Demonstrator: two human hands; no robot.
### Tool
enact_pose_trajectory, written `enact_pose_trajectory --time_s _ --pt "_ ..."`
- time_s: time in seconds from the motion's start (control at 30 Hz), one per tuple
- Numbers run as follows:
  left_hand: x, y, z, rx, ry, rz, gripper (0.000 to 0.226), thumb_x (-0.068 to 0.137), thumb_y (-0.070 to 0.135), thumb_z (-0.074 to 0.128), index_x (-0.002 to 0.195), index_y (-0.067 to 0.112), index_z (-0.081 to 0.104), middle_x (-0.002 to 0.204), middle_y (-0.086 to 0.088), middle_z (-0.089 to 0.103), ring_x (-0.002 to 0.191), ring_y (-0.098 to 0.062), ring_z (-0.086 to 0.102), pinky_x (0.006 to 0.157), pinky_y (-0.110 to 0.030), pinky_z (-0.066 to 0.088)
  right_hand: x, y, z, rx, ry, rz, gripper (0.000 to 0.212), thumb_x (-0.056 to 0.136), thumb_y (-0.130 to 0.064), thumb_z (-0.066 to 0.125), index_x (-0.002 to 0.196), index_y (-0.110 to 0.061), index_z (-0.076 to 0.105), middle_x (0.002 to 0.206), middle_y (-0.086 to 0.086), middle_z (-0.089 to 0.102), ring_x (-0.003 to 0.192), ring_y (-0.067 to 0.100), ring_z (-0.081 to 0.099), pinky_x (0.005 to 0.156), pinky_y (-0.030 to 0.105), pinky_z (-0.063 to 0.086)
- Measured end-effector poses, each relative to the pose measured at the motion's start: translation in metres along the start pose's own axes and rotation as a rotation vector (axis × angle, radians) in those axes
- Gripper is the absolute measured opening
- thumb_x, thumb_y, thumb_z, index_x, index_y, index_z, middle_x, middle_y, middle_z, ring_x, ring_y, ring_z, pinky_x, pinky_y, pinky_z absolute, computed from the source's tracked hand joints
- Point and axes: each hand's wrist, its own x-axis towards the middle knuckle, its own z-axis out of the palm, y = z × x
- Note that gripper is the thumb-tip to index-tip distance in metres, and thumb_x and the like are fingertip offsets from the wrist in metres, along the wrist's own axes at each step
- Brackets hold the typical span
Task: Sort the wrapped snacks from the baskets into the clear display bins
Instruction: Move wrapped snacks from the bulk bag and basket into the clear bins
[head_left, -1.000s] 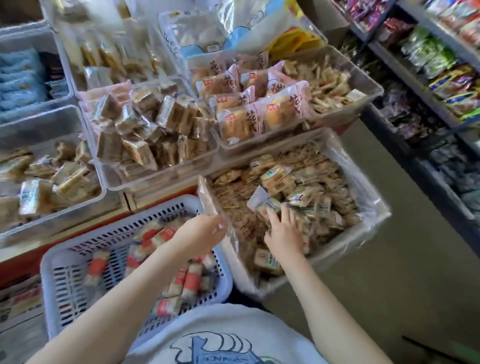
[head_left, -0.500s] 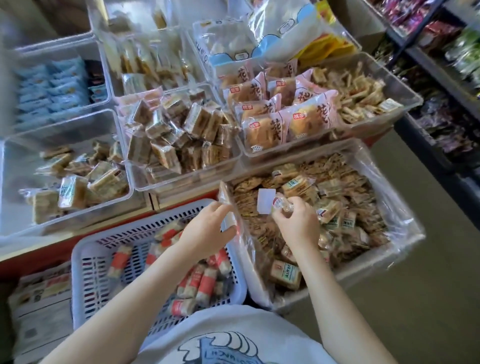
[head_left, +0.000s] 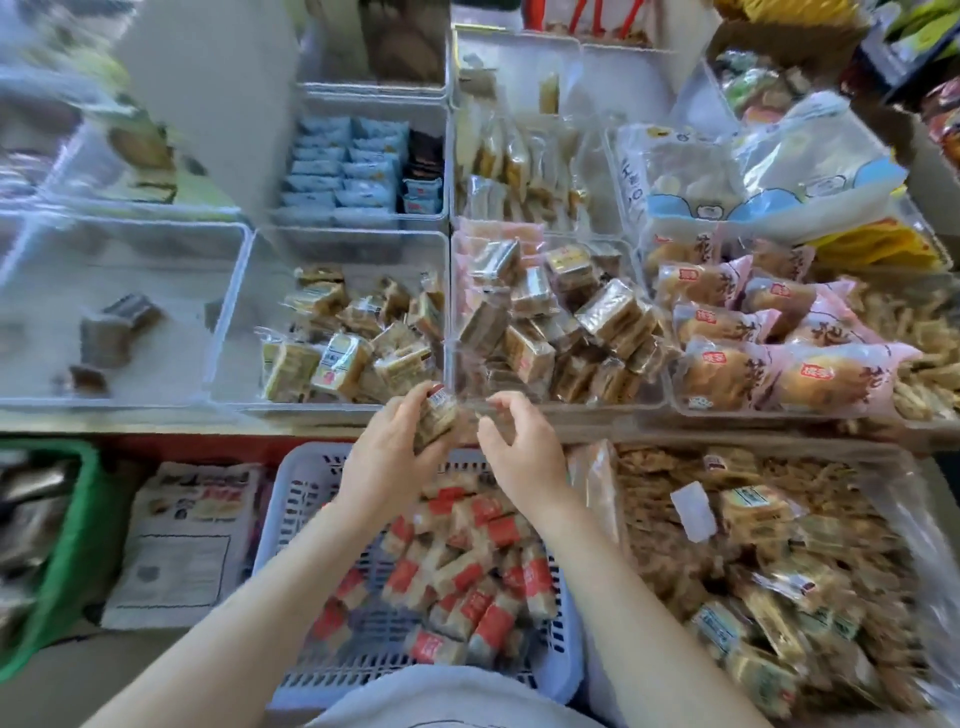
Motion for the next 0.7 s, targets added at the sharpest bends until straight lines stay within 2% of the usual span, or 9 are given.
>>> enact_pose_trajectory --time_s 0.1,0.17,0.23,0.3,0.37,0.47,0.57,0.63,0.7 --pt "0.019 -0.032 -0.023 -0.047 0.109 -0.039 0.069 0.094 0.036 0.064 0.153 0.021 0.030 0.131 -0.004 0.048 0.119 -0.023 0.046 0.091 -0.030 0.043 0.029 -0.005 0.039 -0.343 -0.051 -0.234 0.047 0.098 -0.024 0.055 0.143 -0.016 0.046 0.149 0.003 0.044 0.140 0.018 0.035 0.118 0.040 0.029" --pt "0.036 -0.044 -0.037 -0.060 0.171 -0.022 0.069 0.093 0.026 0.066 0.152 0.019 0.031 0.130 -0.007 0.049 0.121 -0.025 0.043 0.101 -0.035 0.039 0.039 0.000 0.056 -0.561 -0.163 -0.247 0.059 0.099 -0.029 0.053 0.153 -0.021 0.032 0.165 0.004 0.015 0.151 0.021 0.016 0.124 0.045 0.013" --pt "0.057 -0.051 -0.045 -0.074 0.208 0.016 0.067 0.091 0.017 0.066 0.149 0.023 0.035 0.129 -0.010 0.050 0.120 -0.028 0.043 0.104 -0.039 0.039 0.041 0.012 0.066 -0.752 -0.191 -0.269 0.070 0.097 -0.034 0.055 0.157 -0.023 0.020 0.167 0.005 -0.009 0.154 0.025 0.004 0.123 0.048 0.007" --pt "0.080 -0.055 -0.048 -0.101 0.236 0.035 0.060 0.089 0.008 0.063 0.142 0.026 0.040 0.136 -0.014 0.044 0.126 -0.034 0.041 0.107 -0.049 0.040 0.042 0.019 0.069 -0.831 -0.196 -0.275 0.077 0.096 -0.036 0.055 0.158 -0.024 0.011 0.166 0.005 -0.019 0.154 0.027 -0.001 0.123 0.048 0.004" --pt "0.103 -0.055 -0.045 -0.102 0.211 0.025 0.048 0.090 0.005 0.057 0.134 0.020 0.047 0.149 -0.020 0.030 0.139 -0.040 0.029 0.113 -0.053 0.035 0.044 0.020 0.068 -0.857 -0.223 -0.275 0.079 0.097 -0.036 0.052 0.158 -0.026 0.004 0.164 0.004 -0.024 0.154 0.027 -0.006 0.123 0.047 0.001" --pt "0.131 -0.058 -0.033 0.069 -0.012 0.018 0.038 0.097 0.024 0.053 0.134 0.013 0.051 0.160 -0.018 0.017 0.148 -0.035 0.016 0.117 -0.050 0.026 0.046 0.021 0.066 -0.885 -0.246 -0.275 0.079 0.098 -0.036 0.049 0.158 -0.029 -0.003 0.163 0.002 -0.028 0.154 0.026 -0.009 0.123 0.046 -0.001" --pt "0.138 -0.061 -0.026 0.383 -0.269 0.026 0.051 0.100 0.049 0.040 0.137 0.017 0.054 0.164 -0.009 0.019 0.147 -0.027 0.024 0.118 -0.050 0.022 0.046 0.022 0.066 -0.885 -0.261 -0.263 0.082 0.097 -0.035 0.049 0.158 -0.028 -0.006 0.161 0.001 -0.032 0.153 0.025 -0.012 0.122 0.045 -0.005" --pt "0.131 -0.059 -0.024 0.382 -0.287 0.044 0.052 0.100 0.051 0.037 0.138 0.020 0.054 0.161 -0.006 0.028 0.147 -0.022 0.025 0.120 -0.051 0.015 0.046 0.021 0.066 -0.884 -0.272 -0.252 0.086 0.095 -0.036 0.049 0.158 -0.028 -0.009 0.160 0.001 -0.036 0.153 0.024 -0.015 0.122 0.045 -0.009" --pt "0.116 -0.056 -0.025 0.282 -0.182 0.077 0.046 0.100 0.047 0.043 0.133 0.019 0.059 0.154 -0.007 0.039 0.145 -0.024 0.029 0.120 -0.051 0.017 0.046 0.021 0.066 -0.892 -0.278 -0.253 0.087 0.095 -0.038 0.050 0.158 -0.028 -0.010 0.159 0.001 -0.037 0.153 0.024 -0.016 0.122 0.046 -0.010"
